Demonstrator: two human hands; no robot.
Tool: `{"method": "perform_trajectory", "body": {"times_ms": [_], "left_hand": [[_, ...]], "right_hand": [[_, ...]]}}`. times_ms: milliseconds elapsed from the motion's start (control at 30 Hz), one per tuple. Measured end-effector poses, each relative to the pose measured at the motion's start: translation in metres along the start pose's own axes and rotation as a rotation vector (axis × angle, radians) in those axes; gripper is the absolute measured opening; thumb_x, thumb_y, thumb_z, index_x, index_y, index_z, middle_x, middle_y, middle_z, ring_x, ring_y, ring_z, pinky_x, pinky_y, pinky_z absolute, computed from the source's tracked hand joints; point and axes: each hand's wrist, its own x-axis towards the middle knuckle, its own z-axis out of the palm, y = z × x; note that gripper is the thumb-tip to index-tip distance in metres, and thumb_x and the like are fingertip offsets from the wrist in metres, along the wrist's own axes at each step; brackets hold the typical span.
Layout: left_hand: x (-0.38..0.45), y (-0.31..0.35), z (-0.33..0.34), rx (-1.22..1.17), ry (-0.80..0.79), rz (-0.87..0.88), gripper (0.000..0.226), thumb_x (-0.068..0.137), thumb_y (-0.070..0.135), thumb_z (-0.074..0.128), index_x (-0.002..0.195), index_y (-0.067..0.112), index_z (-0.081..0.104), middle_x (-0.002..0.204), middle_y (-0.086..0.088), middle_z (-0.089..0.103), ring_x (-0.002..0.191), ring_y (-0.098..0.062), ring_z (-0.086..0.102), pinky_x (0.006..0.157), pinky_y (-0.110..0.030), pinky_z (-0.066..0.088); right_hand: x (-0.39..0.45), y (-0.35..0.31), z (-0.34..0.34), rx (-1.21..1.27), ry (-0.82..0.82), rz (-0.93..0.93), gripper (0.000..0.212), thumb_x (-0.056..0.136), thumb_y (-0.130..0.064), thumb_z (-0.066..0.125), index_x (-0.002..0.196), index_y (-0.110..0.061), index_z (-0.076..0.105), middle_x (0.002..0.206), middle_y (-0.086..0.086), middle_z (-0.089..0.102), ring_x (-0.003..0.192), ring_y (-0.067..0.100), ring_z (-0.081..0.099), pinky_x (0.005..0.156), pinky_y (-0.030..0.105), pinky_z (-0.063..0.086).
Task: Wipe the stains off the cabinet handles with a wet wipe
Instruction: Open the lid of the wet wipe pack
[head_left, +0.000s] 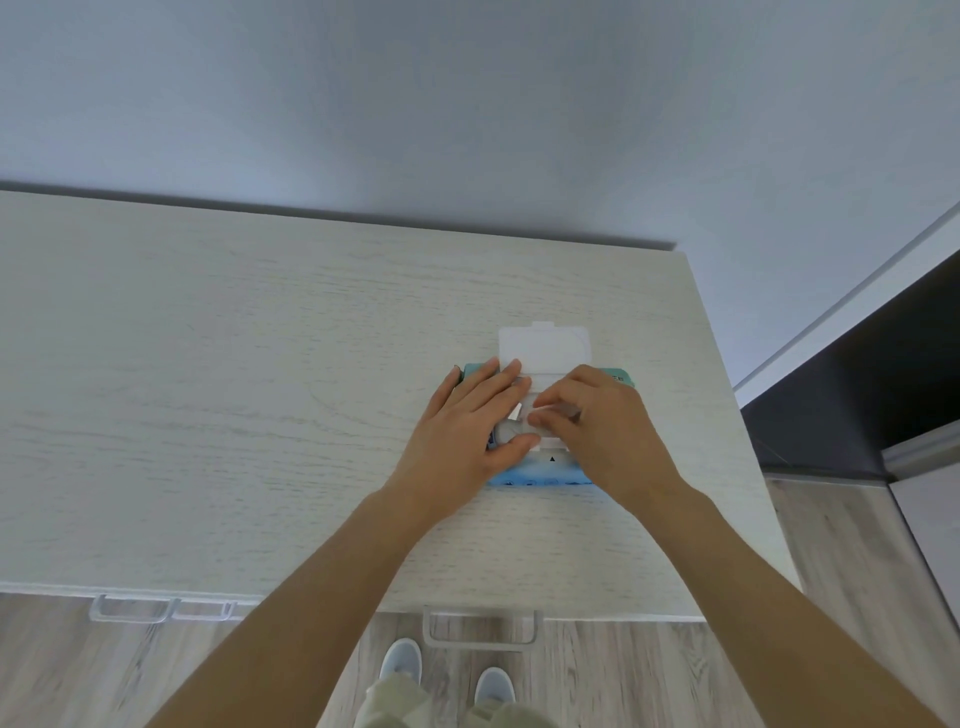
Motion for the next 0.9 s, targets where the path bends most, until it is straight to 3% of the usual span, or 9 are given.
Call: {"method": "perform_trajectory", "body": {"times_ms": [133,200,300,367,467,567,767,833,900], "left_hand": [[0.0,-0.001,0.0,0.001,-0.008,-0.007,0.061,0.092,0.042,0.056,0.144,0.02,0.034,0.153,0.008,0.025,0.14,0.0,0.007,0.119,-0.027,-0.001],[0.0,-0.001,0.0,0.004,-0.01,-0.008,0.061,0.092,0.042,0.055,0.144,0.02,0.034,0.153,0.008,0.025,0.141,0.0,0.007,0.119,-0.028,0.0],[0.0,-0.001,0.0,-0.004,-0.007,-0.006,0.06,0.092,0.041,0.056,0.144,0.02,0.035,0.153,0.007,0.026,0.14,0.0,0.008,0.119,-0.027,-0.001],[0.0,0.0,0.0,-0.009,-0.006,-0.008,0.06,0.092,0.04,0.056,0.144,0.02,0.035,0.152,0.008,0.026,0.14,0.001,0.007,0.118,-0.024,-0.003],[0.0,-0.001,0.0,0.0,-0.02,-0.017,0.061,0.092,0.042,0.055,0.145,0.022,0.033,0.152,0.011,0.023,0.139,0.003,0.004,0.117,-0.022,-0.006],[0.0,-0.001,0.0,0.015,-0.029,-0.019,0.061,0.092,0.044,0.054,0.145,0.022,0.032,0.153,0.011,0.022,0.139,0.004,0.003,0.116,-0.021,-0.007],[0.001,-0.001,0.0,-0.004,-0.027,-0.023,0.06,0.092,0.043,0.054,0.145,0.021,0.033,0.153,0.009,0.023,0.139,0.003,0.004,0.117,-0.022,-0.006],[0.001,-0.001,0.0,-0.001,-0.033,-0.025,0.061,0.092,0.043,0.054,0.145,0.022,0.032,0.153,0.01,0.023,0.139,0.004,0.004,0.117,-0.022,-0.006],[0.001,-0.001,0.0,0.009,-0.035,-0.03,0.061,0.092,0.045,0.053,0.145,0.023,0.032,0.154,0.011,0.022,0.139,0.005,0.003,0.117,-0.021,-0.006]], "right_hand": [[-0.002,0.005,0.0,-0.037,0.092,0.0,0.008,0.088,-0.015,0.064,0.088,-0.01,0.071,0.086,0.001,0.061,0.077,0.011,0.051,0.071,0.016,0.042],[-0.004,0.008,-0.002,-0.099,0.146,-0.017,0.007,0.086,-0.019,0.066,0.088,-0.013,0.071,0.089,-0.001,0.06,0.083,0.014,0.053,0.073,0.024,0.043],[-0.005,0.008,-0.002,-0.241,0.167,-0.12,0.011,0.081,-0.021,0.072,0.092,-0.019,0.072,0.099,0.0,0.06,0.092,0.019,0.053,0.082,0.026,0.03],[-0.004,0.003,0.0,-0.303,0.147,-0.193,0.01,0.079,-0.019,0.074,0.088,-0.021,0.073,0.09,-0.001,0.063,0.088,0.021,0.055,0.079,0.023,0.021],[0.0,0.002,0.0,-0.273,0.17,-0.188,0.007,0.082,-0.009,0.069,0.079,-0.015,0.072,0.077,0.002,0.062,0.077,0.024,0.055,0.077,0.028,0.025],[-0.001,0.011,-0.008,-0.158,0.175,-0.037,0.007,0.089,-0.017,0.063,0.085,-0.016,0.069,0.084,-0.002,0.061,0.083,0.018,0.051,0.076,0.024,0.024],[-0.003,0.007,-0.006,-0.173,0.043,-0.143,0.016,0.084,-0.022,0.069,0.099,-0.017,0.071,0.094,-0.001,0.065,0.084,0.015,0.053,0.082,0.028,0.037],[0.0,0.002,-0.005,-0.122,0.045,-0.128,0.011,0.086,-0.017,0.067,0.094,-0.014,0.073,0.088,0.0,0.068,0.078,0.011,0.053,0.079,0.023,0.041],[0.002,0.0,-0.01,0.007,0.111,-0.048,0.01,0.086,-0.014,0.066,0.091,-0.012,0.075,0.082,-0.003,0.067,0.07,0.001,0.054,0.075,0.01,0.04]]}}
